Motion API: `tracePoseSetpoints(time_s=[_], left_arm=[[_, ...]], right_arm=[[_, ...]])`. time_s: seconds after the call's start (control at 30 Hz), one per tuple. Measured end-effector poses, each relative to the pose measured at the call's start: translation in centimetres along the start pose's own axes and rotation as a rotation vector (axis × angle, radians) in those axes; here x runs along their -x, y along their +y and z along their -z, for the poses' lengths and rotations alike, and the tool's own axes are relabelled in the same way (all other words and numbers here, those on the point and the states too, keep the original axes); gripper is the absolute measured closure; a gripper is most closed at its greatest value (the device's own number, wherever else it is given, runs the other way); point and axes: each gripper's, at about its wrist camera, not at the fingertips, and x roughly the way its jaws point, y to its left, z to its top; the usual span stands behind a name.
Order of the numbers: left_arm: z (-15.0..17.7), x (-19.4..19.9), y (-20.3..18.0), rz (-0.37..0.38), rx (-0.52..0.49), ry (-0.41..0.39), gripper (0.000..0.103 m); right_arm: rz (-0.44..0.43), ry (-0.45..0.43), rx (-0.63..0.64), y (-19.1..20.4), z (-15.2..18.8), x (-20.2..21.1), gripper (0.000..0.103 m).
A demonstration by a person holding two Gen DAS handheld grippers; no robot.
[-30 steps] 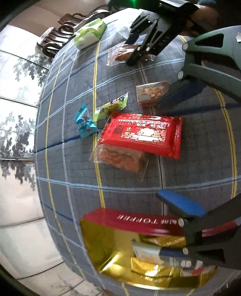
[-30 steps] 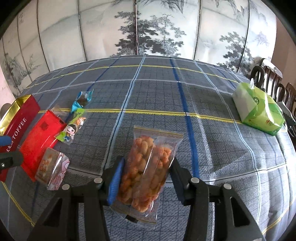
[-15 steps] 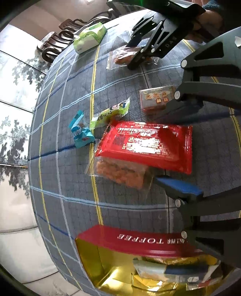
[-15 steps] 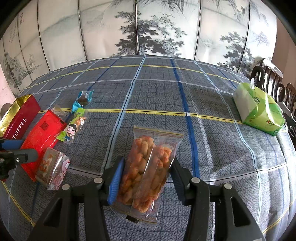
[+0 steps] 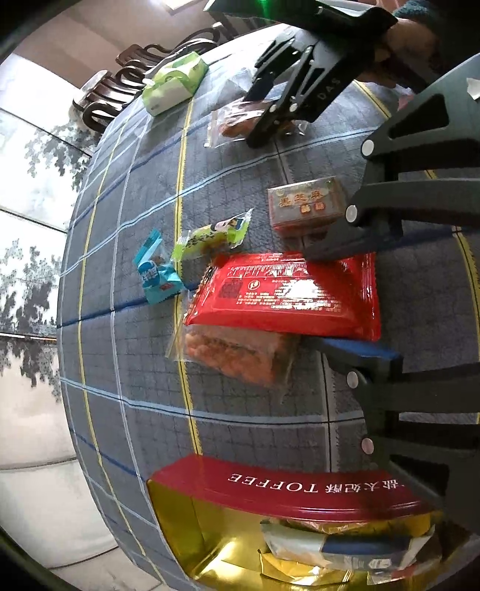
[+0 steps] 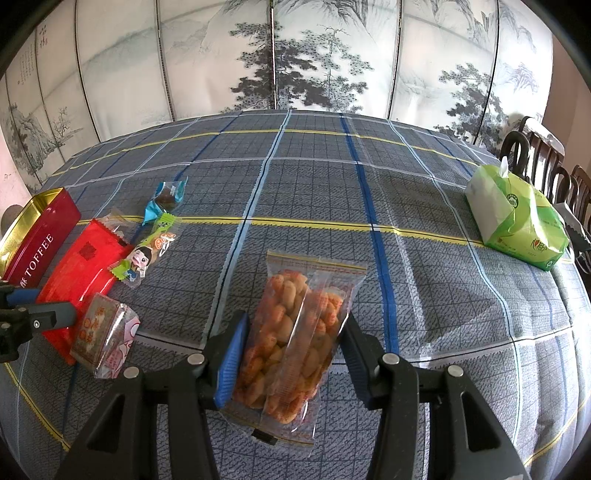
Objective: Organize snacks
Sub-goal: 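Grasp the long red packet with the left gripper while the right gripper holds the peanut bag, then carry the red packet into the gold tray and open the left gripper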
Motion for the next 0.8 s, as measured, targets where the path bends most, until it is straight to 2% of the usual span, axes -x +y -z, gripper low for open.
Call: tracePoseSetpoints(time_s=[0.13,0.43,0.8], left_arm=[[0.3,1.1,-0.4,0.013,-0.026,-0.022,0.084],[0.4,2.1,-0.8,0.018,-0.037,-0.025,0.089],[0.7,2.8,-1.2,-0.018,-0.066,-0.032,0.093]], right_arm=[[0.000,0.000,0.000,0.0,0.0,0.0,0.052],[0.000,0.000,0.001,0.1,0.0,0.0,0.052],[0.000,0.000,0.000,0.1,0.0,0.0,0.052]])
